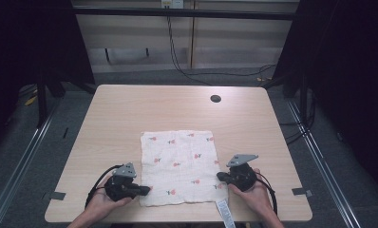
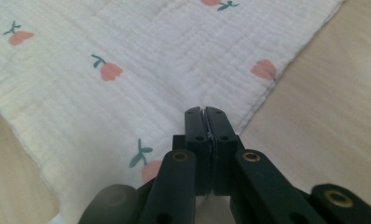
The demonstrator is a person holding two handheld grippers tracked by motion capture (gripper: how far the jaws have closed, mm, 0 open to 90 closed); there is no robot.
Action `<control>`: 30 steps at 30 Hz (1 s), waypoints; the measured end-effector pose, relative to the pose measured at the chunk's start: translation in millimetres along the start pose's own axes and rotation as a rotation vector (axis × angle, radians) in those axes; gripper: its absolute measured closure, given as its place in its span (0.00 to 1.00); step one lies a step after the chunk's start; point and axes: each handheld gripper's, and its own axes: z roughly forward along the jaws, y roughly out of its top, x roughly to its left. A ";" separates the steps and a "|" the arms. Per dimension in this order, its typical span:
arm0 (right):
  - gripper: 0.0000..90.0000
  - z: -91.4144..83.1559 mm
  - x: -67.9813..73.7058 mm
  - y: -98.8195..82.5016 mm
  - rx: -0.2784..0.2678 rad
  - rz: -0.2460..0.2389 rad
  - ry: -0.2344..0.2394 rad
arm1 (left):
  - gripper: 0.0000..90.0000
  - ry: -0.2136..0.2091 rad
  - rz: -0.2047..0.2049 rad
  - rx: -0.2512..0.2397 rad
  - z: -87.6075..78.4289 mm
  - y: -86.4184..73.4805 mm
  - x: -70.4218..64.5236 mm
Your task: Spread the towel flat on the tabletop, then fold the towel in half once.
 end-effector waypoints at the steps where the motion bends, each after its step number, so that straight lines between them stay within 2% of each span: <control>1: 1.00 -1.6 0.9 -1.1 0.005 0.002 -0.002 | 1.00 -0.002 0.001 -0.002 0.1 0.0 0.0; 3: 1.00 -5.4 3.3 -4.4 0.014 -0.003 0.007 | 1.00 0.006 0.014 0.003 0.0 0.2 -1.2; 6: 1.00 -10.3 6.9 -9.3 0.023 0.023 0.029 | 1.00 0.001 0.020 0.009 -0.2 -0.1 -2.7; 12: 1.00 -17.7 16.0 -15.6 0.041 0.012 0.030 | 1.00 -0.010 0.035 0.015 -0.1 -1.8 -10.6; 14: 1.00 -18.7 18.3 -17.7 0.034 0.012 0.040 | 1.00 -0.015 0.047 0.033 -1.7 -2.5 -13.0; 15: 1.00 -19.5 19.8 -18.1 0.041 0.017 0.036 | 1.00 -0.020 0.048 0.040 -2.5 -3.3 -14.8; 16: 1.00 -19.8 20.2 -17.8 0.046 0.016 0.033 | 1.00 -0.024 0.044 0.027 -1.8 -4.5 -16.3; 21: 0.99 -19.1 18.9 -17.9 0.035 0.024 0.049 | 1.00 -0.039 0.039 0.027 -3.8 -6.0 -13.6; 23: 0.92 -21.1 17.3 -16.9 0.004 0.030 0.041 | 0.96 -0.043 0.022 0.009 -4.9 -5.0 -12.6; 26: 0.84 -30.2 10.0 -11.5 -0.081 0.063 0.037 | 0.87 -0.041 0.016 -0.030 -8.9 -2.4 -8.4; 28: 0.81 -31.9 7.0 -9.7 -0.101 0.079 0.038 | 0.80 -0.043 0.003 -0.072 -13.4 0.0 -3.1; 30: 0.79 -30.5 4.5 -8.2 -0.100 0.084 0.030 | 0.76 -0.027 -0.006 -0.108 -16.9 1.7 1.0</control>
